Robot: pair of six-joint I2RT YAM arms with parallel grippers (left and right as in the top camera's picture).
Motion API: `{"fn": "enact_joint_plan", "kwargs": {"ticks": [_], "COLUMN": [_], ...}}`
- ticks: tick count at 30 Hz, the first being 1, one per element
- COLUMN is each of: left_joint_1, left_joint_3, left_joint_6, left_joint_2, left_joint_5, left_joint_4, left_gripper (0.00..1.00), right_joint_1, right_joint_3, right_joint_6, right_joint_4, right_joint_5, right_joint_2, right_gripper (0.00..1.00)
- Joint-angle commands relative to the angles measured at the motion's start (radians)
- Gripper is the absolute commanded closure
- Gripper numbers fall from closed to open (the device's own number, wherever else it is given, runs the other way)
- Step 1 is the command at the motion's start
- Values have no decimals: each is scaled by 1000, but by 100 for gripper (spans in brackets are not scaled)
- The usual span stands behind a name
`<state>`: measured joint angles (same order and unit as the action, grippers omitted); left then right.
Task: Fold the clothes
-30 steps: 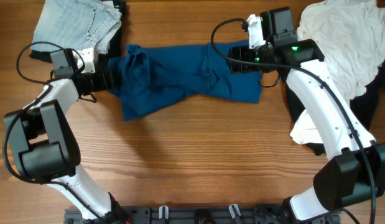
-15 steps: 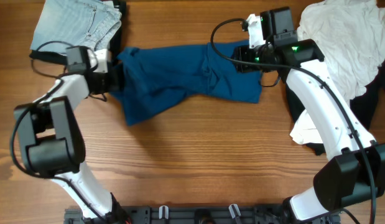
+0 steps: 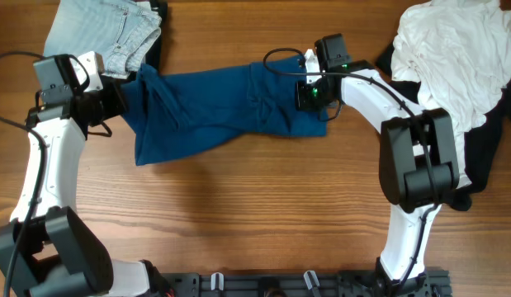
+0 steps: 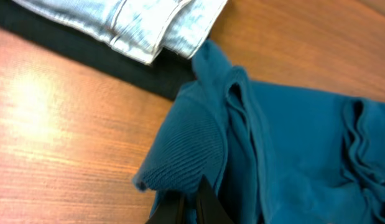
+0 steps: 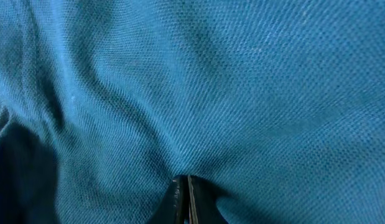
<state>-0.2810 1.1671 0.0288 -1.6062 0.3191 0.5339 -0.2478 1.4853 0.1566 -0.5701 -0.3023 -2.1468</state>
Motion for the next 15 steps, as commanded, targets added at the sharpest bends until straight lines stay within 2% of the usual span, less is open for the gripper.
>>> {"fn": "enact_joint_plan", "kwargs": {"ticks": [1, 4, 7, 10, 15], "left_joint_1": [89, 255, 422, 528, 656], "left_joint_3": [120, 165, 165, 165, 165], "left_joint_6": [2, 10, 94, 169, 270], "left_joint_2": [58, 59, 39, 6, -25], "left_joint_5": [13, 14, 13, 13, 13], "left_joint_4": [18, -23, -135, -255, -484], "left_gripper": [96, 96, 96, 96, 96], "right_joint_1": [1, 1, 1, 1, 53], "right_joint_3": [-6, -6, -6, -6, 40], "right_joint_6": [30, 46, 54, 56, 53], "right_joint_4": [6, 5, 7, 9, 13], "right_joint_5": [-21, -21, -34, -42, -229], "right_joint_2": [-89, -111, -111, -111, -35], "right_gripper": [96, 96, 96, 96, 96]}}
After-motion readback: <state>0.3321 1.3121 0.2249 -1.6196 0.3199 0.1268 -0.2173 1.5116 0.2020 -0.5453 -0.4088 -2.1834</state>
